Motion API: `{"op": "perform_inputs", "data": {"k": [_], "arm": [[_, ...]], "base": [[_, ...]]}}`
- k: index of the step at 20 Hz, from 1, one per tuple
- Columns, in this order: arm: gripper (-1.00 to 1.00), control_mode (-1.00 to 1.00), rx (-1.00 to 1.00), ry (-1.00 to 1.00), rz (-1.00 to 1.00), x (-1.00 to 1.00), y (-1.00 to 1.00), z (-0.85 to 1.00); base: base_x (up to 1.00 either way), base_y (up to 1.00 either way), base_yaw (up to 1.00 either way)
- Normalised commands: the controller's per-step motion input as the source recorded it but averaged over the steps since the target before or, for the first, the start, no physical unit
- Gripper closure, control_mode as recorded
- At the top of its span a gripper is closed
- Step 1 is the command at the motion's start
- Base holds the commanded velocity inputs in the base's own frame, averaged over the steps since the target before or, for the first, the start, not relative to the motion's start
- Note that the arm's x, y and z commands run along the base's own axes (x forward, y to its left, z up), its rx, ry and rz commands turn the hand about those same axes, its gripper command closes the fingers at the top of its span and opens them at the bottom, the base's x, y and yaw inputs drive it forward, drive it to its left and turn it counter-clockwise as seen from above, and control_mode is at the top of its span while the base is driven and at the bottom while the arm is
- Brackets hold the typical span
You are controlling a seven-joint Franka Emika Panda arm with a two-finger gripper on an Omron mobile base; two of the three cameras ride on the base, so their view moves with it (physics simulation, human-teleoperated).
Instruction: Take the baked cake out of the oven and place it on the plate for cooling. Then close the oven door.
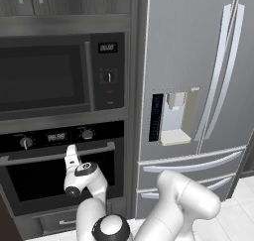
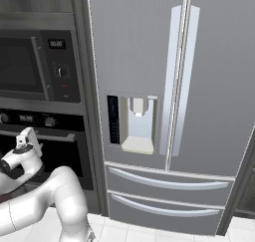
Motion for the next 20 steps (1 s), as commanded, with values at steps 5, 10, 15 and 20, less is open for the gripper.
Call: {"op": "perform_inputs", "data": {"k": [5,10,15,20], "arm": [[-1.0,-1.0,-0.01,-0.04,0.0,0.24,0.11,-0.18],[1.0,-1.0,-0.01,-0.05,0.0,0.12,0.11,-0.13],[1.0,-1.0,0.0,-0.01,-0.01,0.0,0.04,-0.14],[1.0,-1.0,0.0,0.0,-0.08,0.05,0.02,-0.14]], "base": [[0.0,0.0,0.0],[0.0,0.0,0.0],[0.0,0.0,0.0],[0.0,0.0,0.0]]}}
